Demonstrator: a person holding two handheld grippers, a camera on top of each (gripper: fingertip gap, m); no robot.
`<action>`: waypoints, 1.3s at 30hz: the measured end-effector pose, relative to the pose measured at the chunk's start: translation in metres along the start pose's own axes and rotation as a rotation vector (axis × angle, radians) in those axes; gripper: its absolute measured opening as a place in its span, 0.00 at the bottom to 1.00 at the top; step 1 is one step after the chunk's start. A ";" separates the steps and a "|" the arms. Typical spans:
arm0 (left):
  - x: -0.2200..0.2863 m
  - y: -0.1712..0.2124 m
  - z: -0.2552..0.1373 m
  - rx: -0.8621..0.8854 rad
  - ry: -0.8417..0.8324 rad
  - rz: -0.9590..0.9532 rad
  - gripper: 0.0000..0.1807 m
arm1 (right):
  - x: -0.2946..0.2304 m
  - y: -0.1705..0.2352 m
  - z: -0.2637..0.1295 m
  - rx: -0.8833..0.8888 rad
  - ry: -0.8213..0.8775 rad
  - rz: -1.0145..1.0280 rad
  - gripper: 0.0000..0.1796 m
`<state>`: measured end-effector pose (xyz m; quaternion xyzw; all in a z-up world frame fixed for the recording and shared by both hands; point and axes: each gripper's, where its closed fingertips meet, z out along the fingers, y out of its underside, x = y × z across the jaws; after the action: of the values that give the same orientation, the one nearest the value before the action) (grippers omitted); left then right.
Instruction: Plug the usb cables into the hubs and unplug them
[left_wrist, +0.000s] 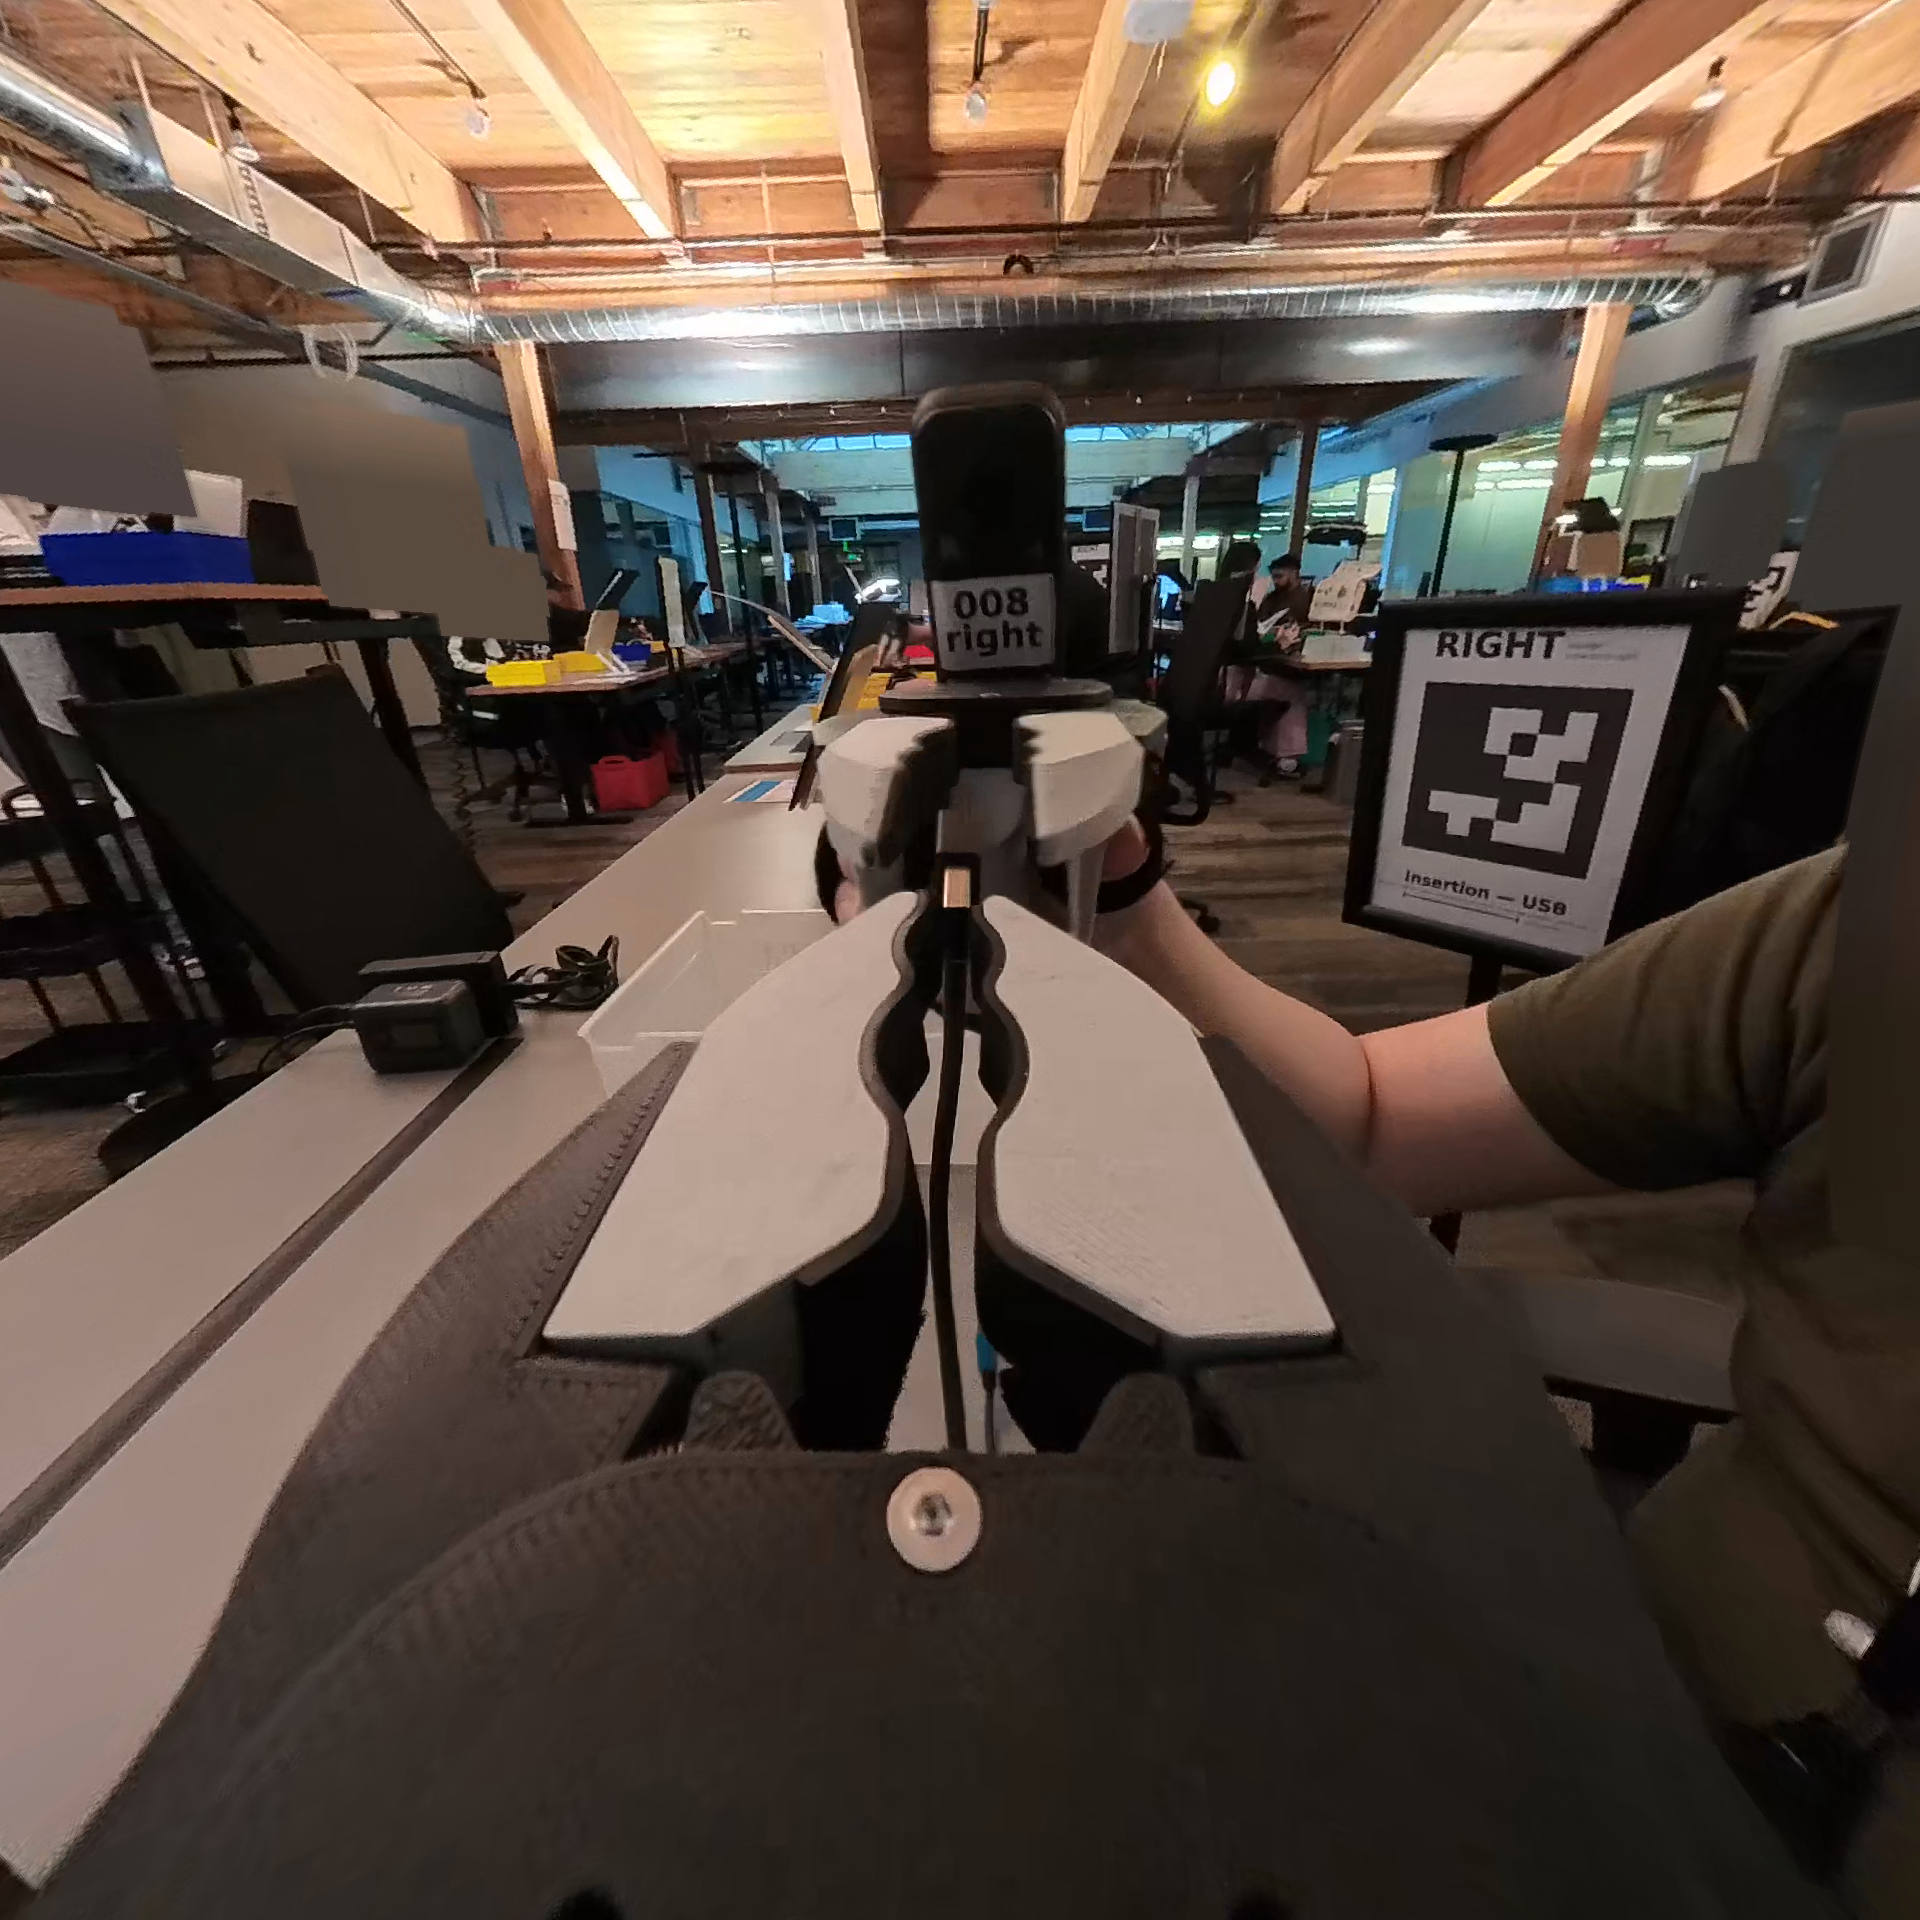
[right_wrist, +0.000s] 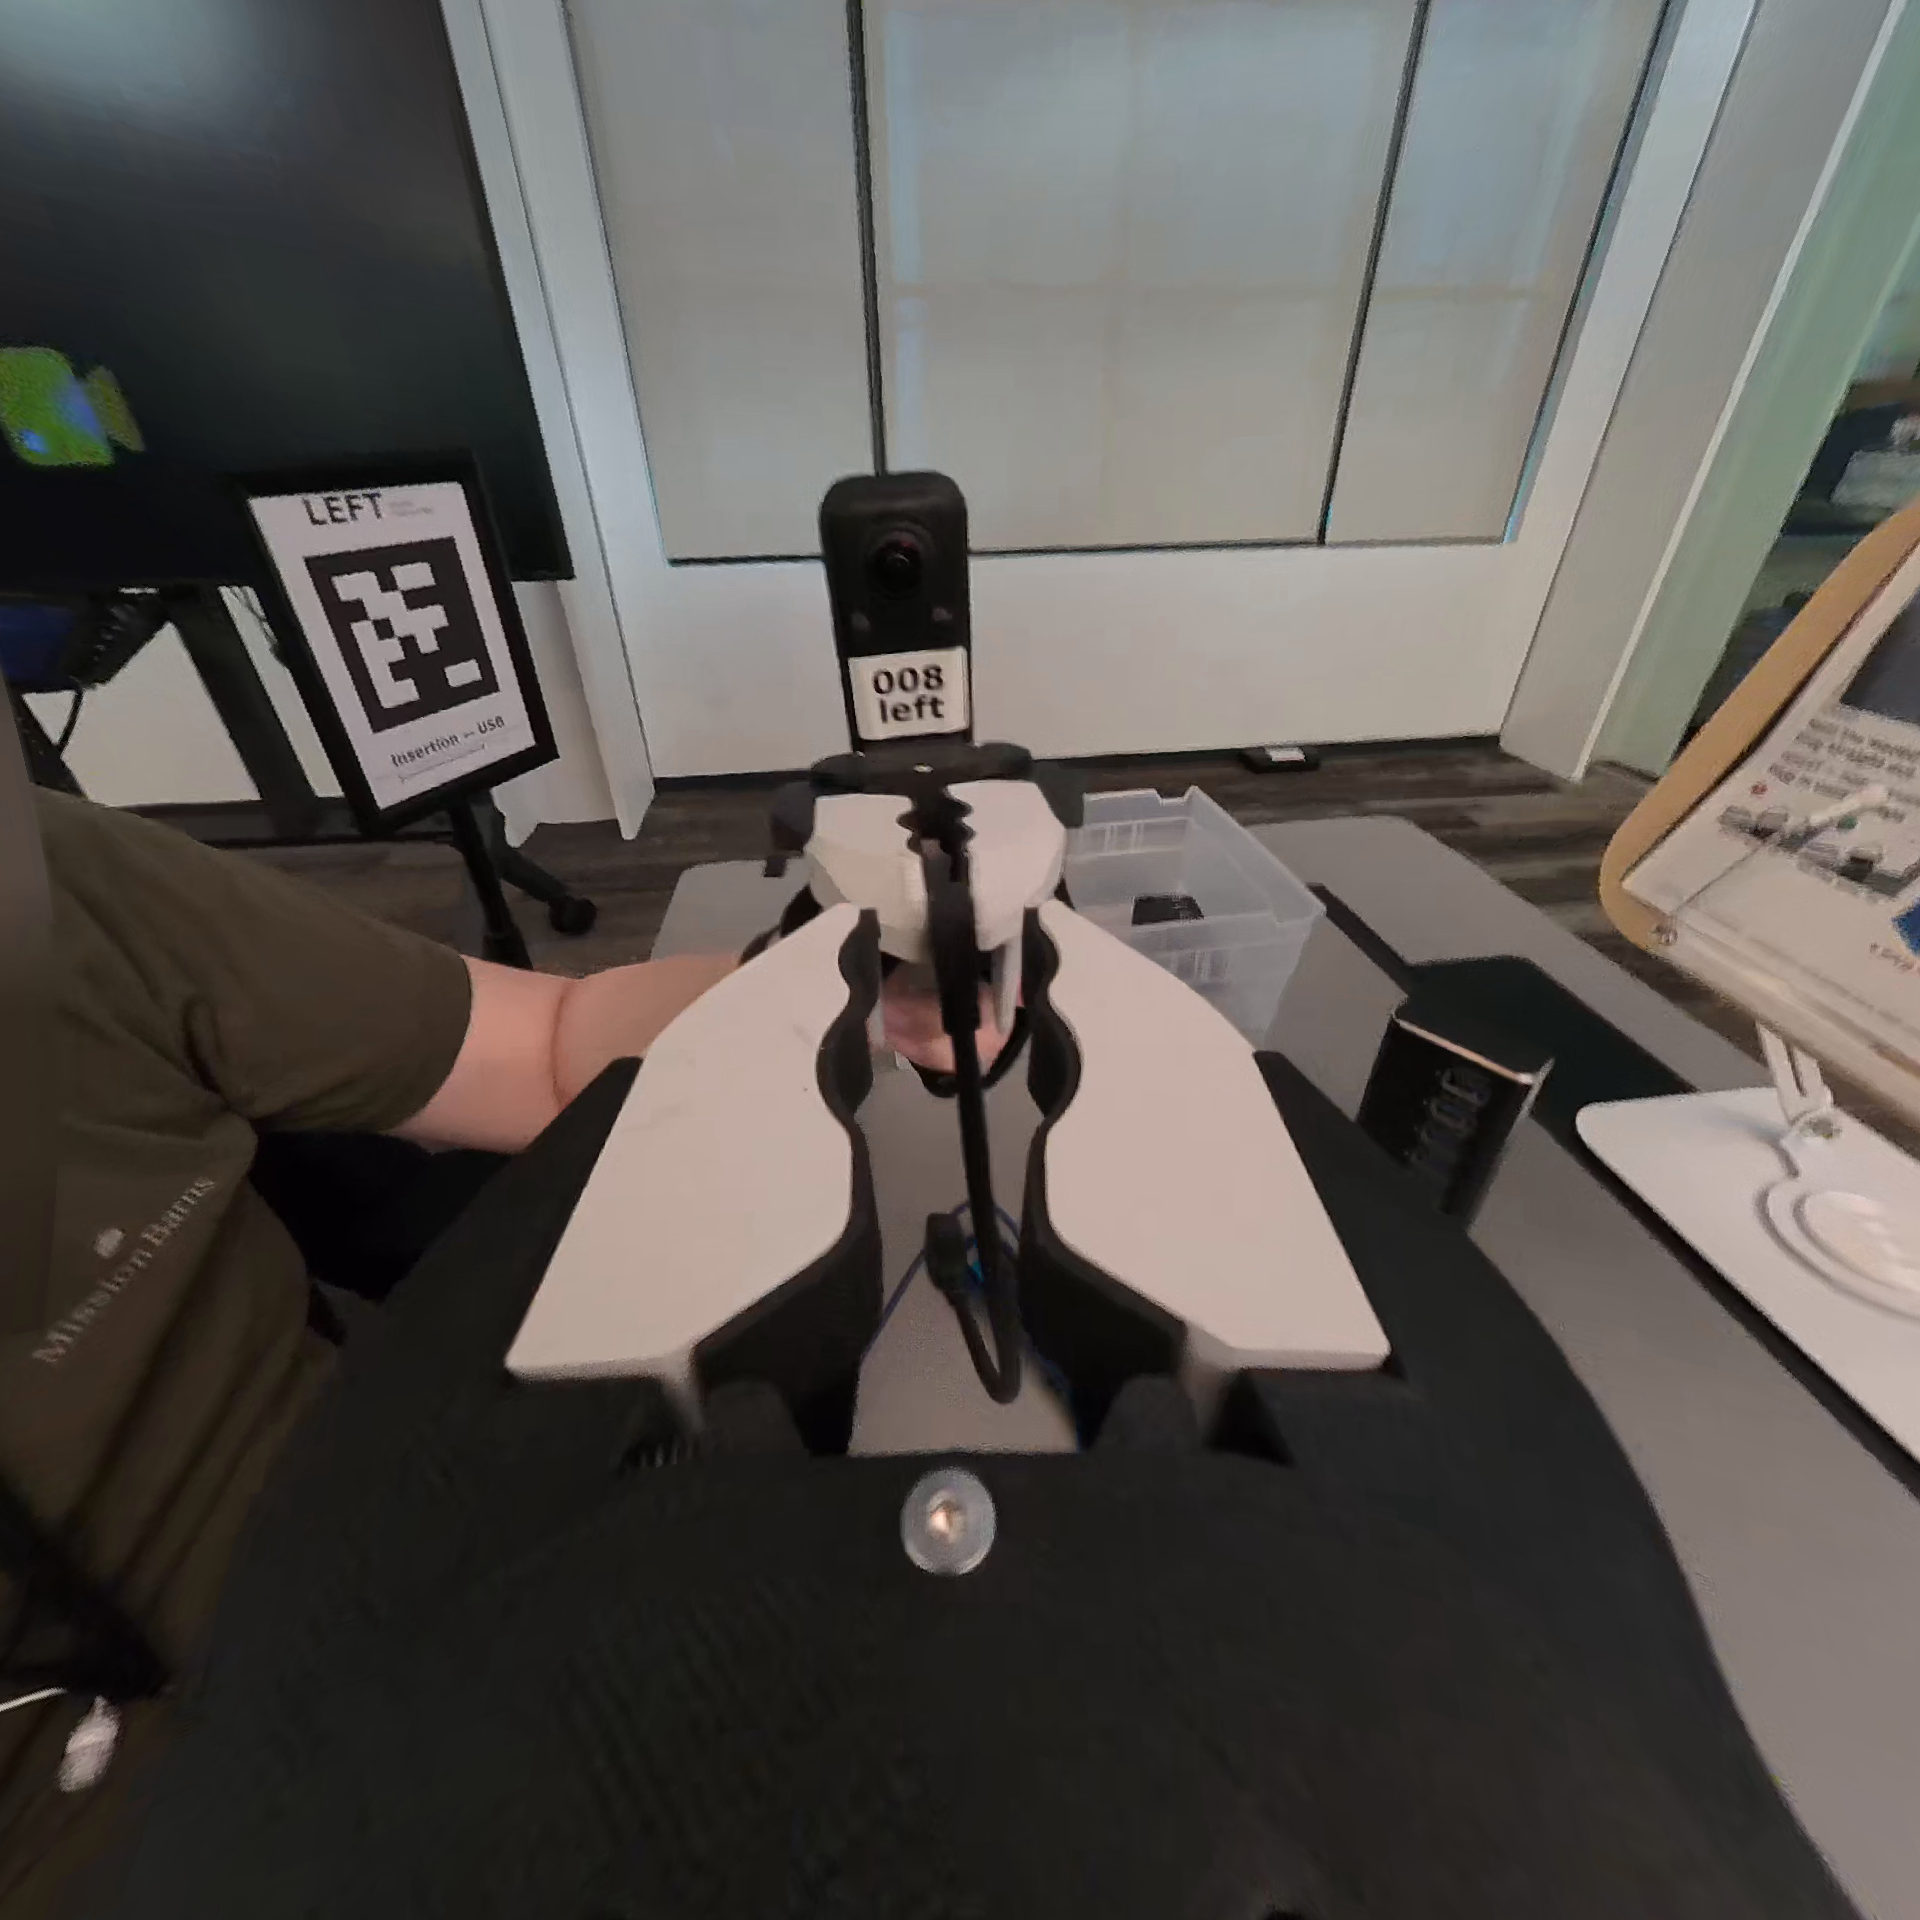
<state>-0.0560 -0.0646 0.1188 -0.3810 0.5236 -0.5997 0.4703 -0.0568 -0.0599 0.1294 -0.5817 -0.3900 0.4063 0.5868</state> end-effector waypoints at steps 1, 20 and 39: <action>0.000 0.001 0.000 -0.002 0.001 -0.003 0.02 | 0.002 0.002 -0.001 -0.021 0.010 0.006 0.14; 0.002 0.011 0.004 -0.073 0.012 0.008 0.02 | 0.000 0.014 -0.001 -0.095 -0.034 0.032 0.05; 0.000 0.016 0.006 -0.099 0.007 0.008 0.02 | 0.002 0.021 -0.003 -0.163 -0.007 -0.004 0.05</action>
<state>-0.0479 -0.0662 0.1037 -0.3996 0.5556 -0.5726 0.4513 -0.0538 -0.0588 0.1081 -0.6253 -0.4249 0.3742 0.5371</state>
